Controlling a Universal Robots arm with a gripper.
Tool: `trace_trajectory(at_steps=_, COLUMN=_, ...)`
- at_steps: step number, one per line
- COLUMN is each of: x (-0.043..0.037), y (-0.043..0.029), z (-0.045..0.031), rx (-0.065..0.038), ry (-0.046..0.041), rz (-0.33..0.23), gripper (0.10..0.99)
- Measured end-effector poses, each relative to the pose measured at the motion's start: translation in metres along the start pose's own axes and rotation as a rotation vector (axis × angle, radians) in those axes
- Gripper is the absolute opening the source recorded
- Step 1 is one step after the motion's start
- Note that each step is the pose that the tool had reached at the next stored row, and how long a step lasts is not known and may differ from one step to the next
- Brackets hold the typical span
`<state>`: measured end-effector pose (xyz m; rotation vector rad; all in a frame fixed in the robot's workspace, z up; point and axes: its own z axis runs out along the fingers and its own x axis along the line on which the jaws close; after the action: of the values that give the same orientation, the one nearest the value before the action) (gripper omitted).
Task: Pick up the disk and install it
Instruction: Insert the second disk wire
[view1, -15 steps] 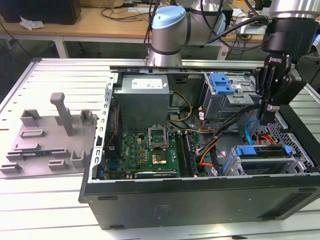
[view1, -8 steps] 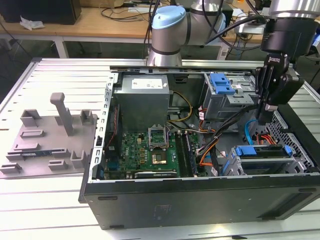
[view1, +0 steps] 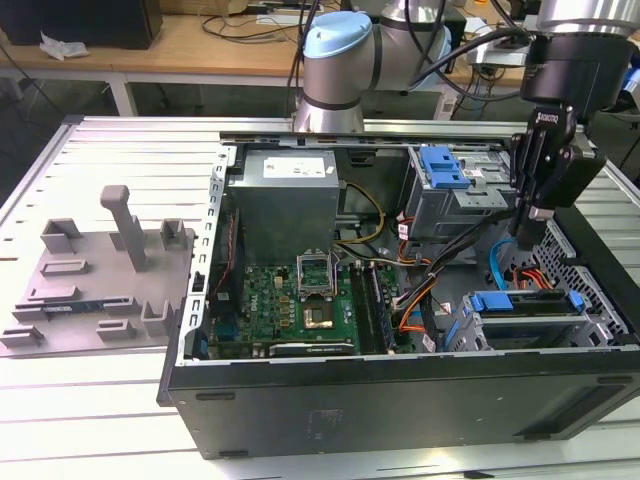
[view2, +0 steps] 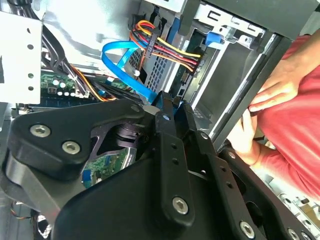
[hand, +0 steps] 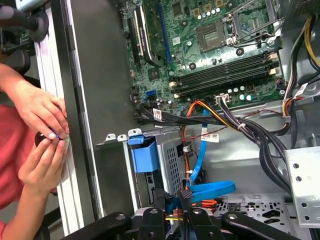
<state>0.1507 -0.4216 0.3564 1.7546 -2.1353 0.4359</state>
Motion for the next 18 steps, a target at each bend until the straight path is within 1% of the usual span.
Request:
trace_trajectory(at_steps=1, x=-0.0002, y=0.0000, z=0.0001, rx=0.003, ry=0.0030, rz=-0.005, gripper=0.243)
trace_trajectory(at_steps=2, x=-0.0003, y=0.0000, z=0.0000, rx=0.006, ry=0.0040, rz=-0.010, gripper=0.243)
trace_trajectory(at_steps=10, x=-0.0013, y=0.0005, z=0.0002, rx=0.019, ry=0.0044, rz=-0.049, gripper=0.243)
trace_trajectory(at_steps=18, x=-0.0018, y=0.0024, z=0.0005, rx=0.018, ry=0.0055, rz=-0.062, gripper=0.243)
